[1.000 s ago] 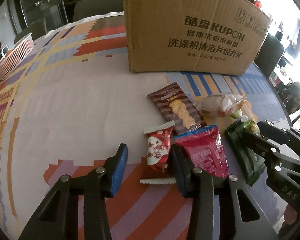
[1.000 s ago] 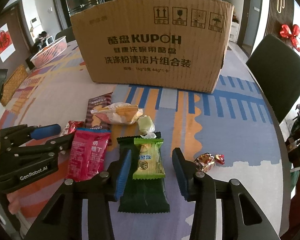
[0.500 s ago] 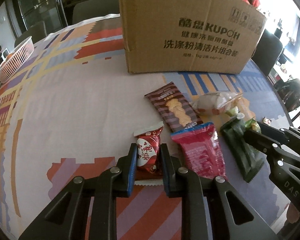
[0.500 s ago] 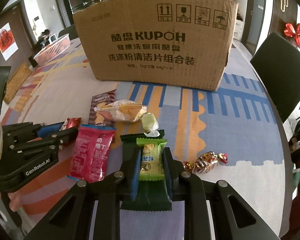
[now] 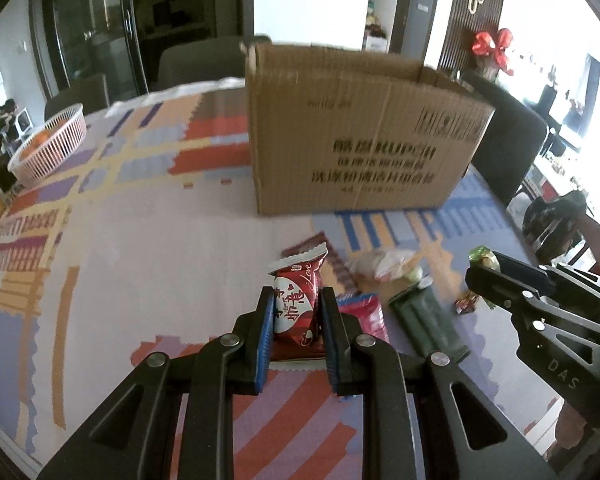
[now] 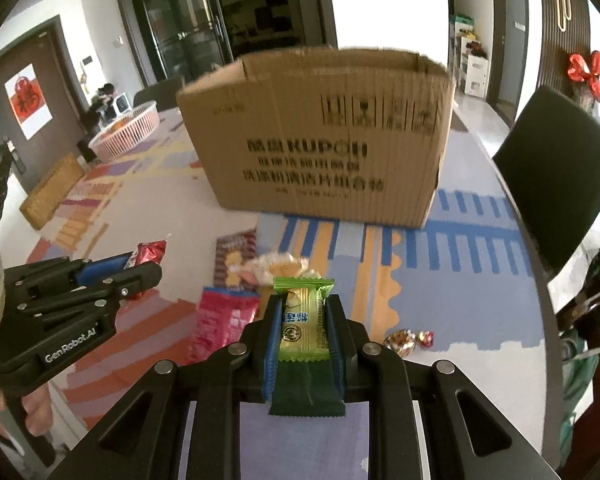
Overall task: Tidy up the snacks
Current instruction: 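Grasp the red-white wafer pack with the left gripper while the right grasps the green bar, then carry wafer pack and green bar into the cardboard box and release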
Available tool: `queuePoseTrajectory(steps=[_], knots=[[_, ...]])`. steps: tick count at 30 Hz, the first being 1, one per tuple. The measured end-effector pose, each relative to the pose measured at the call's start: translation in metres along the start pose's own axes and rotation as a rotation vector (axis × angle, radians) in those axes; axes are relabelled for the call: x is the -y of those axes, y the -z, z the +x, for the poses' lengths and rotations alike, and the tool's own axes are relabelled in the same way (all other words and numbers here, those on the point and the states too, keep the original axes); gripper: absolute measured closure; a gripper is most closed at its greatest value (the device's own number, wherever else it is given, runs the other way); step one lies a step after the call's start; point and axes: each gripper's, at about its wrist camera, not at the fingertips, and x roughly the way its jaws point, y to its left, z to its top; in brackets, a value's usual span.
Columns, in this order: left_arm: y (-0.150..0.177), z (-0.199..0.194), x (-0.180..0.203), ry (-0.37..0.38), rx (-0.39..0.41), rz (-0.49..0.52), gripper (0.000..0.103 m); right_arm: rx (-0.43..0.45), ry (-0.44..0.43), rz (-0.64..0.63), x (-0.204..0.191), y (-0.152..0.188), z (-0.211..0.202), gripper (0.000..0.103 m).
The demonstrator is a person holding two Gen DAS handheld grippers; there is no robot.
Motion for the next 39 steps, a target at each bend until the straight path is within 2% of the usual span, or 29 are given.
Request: queuePoseTrajectory(steps=[13, 22, 27, 33, 39], knots=[[-0.045, -0.042, 0.009, 0.012, 0.154, 0.015, 0.08, 0.165, 0.013, -0.026, -0.002, -0.044, -0.047, 0.08], [-0.087, -0.056, 0.011, 0.011, 0.228, 0.024, 0.08, 0.246, -0.006, -0.021, 0.002, -0.082, -0.061, 0.08], [-0.114, -0.062, 0.012, 0.003, 0.27, 0.036, 0.08, 0.286, 0.011, -0.022, 0.004, -0.105, -0.065, 0.08], [-0.142, -0.06, 0.011, 0.005, 0.288, 0.037, 0.08, 0.316, 0.016, -0.026, 0.007, -0.135, -0.067, 0.08], [-0.169, -0.039, 0.008, 0.027, 0.242, 0.025, 0.08, 0.297, 0.027, -0.027, 0.011, -0.159, -0.056, 0.08]])
